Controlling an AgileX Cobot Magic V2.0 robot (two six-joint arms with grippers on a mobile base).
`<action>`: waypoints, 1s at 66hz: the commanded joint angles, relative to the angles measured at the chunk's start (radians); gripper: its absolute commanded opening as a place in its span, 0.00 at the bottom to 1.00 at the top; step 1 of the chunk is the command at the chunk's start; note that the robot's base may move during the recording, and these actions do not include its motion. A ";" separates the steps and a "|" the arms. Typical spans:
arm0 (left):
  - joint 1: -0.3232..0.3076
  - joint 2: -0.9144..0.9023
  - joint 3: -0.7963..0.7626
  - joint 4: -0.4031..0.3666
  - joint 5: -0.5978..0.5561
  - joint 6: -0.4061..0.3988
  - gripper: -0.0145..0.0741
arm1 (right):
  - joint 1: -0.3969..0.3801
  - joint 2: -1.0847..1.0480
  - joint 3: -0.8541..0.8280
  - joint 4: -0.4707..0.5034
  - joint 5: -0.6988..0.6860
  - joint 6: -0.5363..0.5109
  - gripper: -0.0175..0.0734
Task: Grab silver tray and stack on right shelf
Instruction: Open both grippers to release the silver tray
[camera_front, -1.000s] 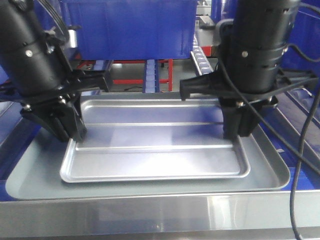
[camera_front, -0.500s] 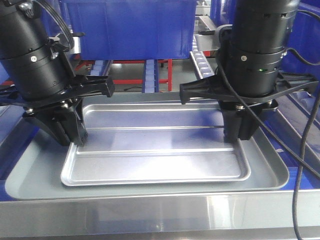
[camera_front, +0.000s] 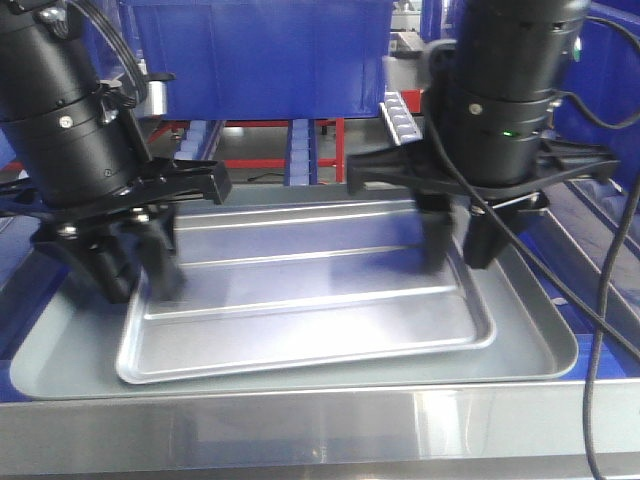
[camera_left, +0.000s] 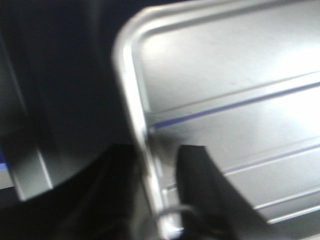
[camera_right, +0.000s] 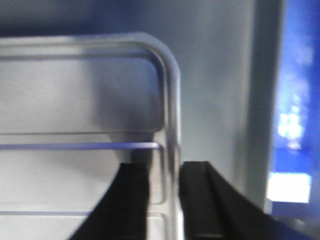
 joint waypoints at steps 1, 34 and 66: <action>-0.017 -0.041 -0.039 -0.073 -0.053 0.011 0.60 | 0.015 -0.049 -0.043 0.047 -0.114 -0.013 0.67; 0.041 -0.041 -0.124 -0.038 0.025 0.011 0.45 | 0.009 -0.051 -0.043 -0.023 -0.073 -0.013 0.71; 0.043 -0.041 -0.124 -0.041 0.051 0.011 0.27 | -0.021 -0.051 -0.043 -0.007 -0.053 -0.013 0.54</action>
